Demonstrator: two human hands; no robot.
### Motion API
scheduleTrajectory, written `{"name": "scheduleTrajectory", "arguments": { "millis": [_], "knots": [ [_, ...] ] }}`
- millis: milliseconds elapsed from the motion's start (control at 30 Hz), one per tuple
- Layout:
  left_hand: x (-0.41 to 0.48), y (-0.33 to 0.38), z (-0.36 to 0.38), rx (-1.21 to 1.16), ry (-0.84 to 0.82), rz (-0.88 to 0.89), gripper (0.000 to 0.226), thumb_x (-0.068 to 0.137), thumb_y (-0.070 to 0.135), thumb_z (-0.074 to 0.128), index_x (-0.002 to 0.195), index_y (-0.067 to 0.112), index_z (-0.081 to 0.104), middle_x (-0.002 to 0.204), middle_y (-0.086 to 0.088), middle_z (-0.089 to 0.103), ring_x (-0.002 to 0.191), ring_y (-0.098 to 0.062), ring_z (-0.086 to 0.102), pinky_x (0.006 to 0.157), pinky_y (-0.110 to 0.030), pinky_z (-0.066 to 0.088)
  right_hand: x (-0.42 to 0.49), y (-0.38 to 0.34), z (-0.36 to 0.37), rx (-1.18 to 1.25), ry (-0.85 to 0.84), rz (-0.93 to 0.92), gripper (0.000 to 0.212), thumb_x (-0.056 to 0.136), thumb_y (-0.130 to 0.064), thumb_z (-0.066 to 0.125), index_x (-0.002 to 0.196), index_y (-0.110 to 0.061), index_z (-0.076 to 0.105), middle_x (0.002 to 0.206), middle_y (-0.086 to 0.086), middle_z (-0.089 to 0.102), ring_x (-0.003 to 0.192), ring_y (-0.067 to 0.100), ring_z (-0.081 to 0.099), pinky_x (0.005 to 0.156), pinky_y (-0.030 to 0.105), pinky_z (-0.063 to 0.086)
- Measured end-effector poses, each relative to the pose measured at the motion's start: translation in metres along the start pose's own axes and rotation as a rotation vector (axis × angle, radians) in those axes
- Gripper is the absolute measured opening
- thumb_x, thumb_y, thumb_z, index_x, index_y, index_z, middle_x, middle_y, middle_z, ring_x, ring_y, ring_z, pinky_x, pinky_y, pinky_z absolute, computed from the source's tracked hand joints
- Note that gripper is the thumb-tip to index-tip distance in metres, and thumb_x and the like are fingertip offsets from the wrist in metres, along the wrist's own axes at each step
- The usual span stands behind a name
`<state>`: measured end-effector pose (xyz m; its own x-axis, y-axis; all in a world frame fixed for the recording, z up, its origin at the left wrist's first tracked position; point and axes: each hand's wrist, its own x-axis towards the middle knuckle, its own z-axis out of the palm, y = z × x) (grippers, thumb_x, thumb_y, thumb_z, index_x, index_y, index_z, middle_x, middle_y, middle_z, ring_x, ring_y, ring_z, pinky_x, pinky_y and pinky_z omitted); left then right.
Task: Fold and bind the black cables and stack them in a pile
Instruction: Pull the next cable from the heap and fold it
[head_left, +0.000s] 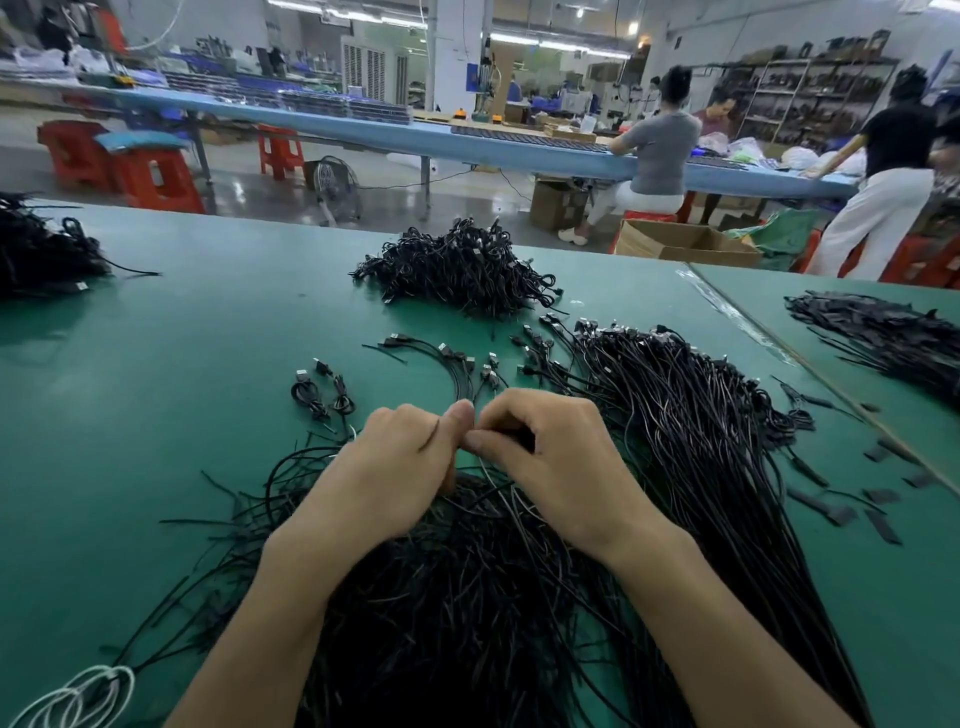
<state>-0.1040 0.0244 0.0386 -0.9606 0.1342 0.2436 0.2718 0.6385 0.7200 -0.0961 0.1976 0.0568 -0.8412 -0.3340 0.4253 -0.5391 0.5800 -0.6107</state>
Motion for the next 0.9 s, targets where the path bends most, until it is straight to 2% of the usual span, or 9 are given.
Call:
{"name": "scheduleTrajectory", "arguments": {
  "millis": [100,167,300,400,500,567,633,767,900],
  "knots": [
    [-0.003,0.002,-0.014,-0.471,-0.127,-0.033,0.066,0.096,0.062,0.039,0.042,0.023,0.045,0.039,0.007,0.034,0.034,-0.008,0.026,0.039,-0.017,0.027,-0.004,0.007,0.005,0.101,-0.117,0.096,0.016,0.097,-0.033,0.063,0.086,-0.025,0.07,0.074,-0.006,0.066,0.066,0.007,0.059,0.062,0.026,0.049],
    [-0.004,0.002,-0.022,-0.801,-0.083,-0.079,0.059,0.095,0.056,0.045,0.044,0.026,0.043,0.041,0.009,0.031,0.033,-0.007,0.022,0.034,-0.015,0.022,-0.007,0.013,0.006,0.14,-0.161,0.196,0.023,0.1,-0.034,0.056,0.089,-0.023,0.073,0.079,-0.003,0.071,0.074,0.019,0.066,0.071,0.039,0.054],
    [-0.003,-0.002,-0.023,-1.076,-0.055,-0.084,0.056,0.1,0.049,0.047,0.05,0.025,0.041,0.042,0.01,0.031,0.031,-0.004,0.023,0.034,-0.016,0.022,-0.01,0.019,0.003,0.212,-0.125,0.24,0.017,0.101,-0.025,0.056,0.096,-0.023,0.072,0.087,-0.013,0.072,0.085,-0.001,0.066,0.076,0.016,0.051],
    [-0.003,0.004,-0.017,-1.216,-0.163,-0.08,0.053,0.102,0.045,0.042,0.054,0.024,0.042,0.044,0.011,0.031,0.032,-0.001,0.024,0.033,-0.015,0.022,-0.005,0.015,0.004,0.344,-0.172,0.249,0.025,0.098,-0.034,0.059,0.123,-0.031,0.059,0.112,-0.012,0.067,0.099,0.002,0.067,0.086,0.023,0.055],
    [-0.005,0.012,-0.012,-1.39,-0.287,-0.042,0.048,0.099,0.045,0.044,0.057,0.022,0.046,0.045,0.011,0.032,0.033,0.002,0.026,0.032,-0.013,0.026,-0.005,0.011,0.011,0.309,-0.217,0.259,0.026,0.097,-0.033,0.063,0.121,-0.037,0.056,0.109,-0.017,0.065,0.078,-0.002,0.064,0.068,0.017,0.052],
    [-0.006,0.015,-0.011,-1.453,-0.324,-0.018,0.047,0.1,0.043,0.042,0.059,0.021,0.049,0.046,0.012,0.034,0.033,0.003,0.028,0.032,-0.013,0.026,-0.006,0.011,0.012,0.24,-0.185,0.223,0.014,0.099,-0.029,0.06,0.092,-0.04,0.067,0.078,-0.017,0.067,0.055,0.0,0.052,0.053,0.02,0.042],
    [-0.005,0.014,-0.01,-1.467,-0.316,-0.02,0.048,0.102,0.043,0.038,0.061,0.021,0.052,0.047,0.012,0.035,0.033,0.003,0.027,0.032,-0.013,0.024,-0.006,0.011,0.013,0.217,-0.141,0.245,0.025,0.1,-0.029,0.059,0.078,-0.036,0.068,0.072,-0.006,0.069,0.058,0.014,0.06,0.055,0.037,0.05],
    [-0.005,0.006,-0.009,-1.319,-0.378,-0.078,0.046,0.095,0.052,0.045,0.062,0.021,0.054,0.047,0.012,0.031,0.032,0.002,0.025,0.031,-0.013,0.023,0.003,0.003,0.004,0.489,0.102,0.294,0.024,0.102,-0.022,0.051,0.084,-0.018,0.067,0.087,0.0,0.074,0.076,0.016,0.074,0.072,0.033,0.062],
    [-0.012,0.003,-0.008,-1.172,-0.72,-0.027,0.055,0.092,0.065,0.052,0.059,0.021,0.053,0.048,0.009,0.026,0.036,0.0,0.025,0.036,-0.015,0.018,0.011,-0.006,-0.005,0.553,0.208,0.192,0.021,0.103,-0.023,0.051,0.09,-0.021,0.068,0.077,0.0,0.072,0.072,0.015,0.071,0.071,0.035,0.062]
  ]
}}
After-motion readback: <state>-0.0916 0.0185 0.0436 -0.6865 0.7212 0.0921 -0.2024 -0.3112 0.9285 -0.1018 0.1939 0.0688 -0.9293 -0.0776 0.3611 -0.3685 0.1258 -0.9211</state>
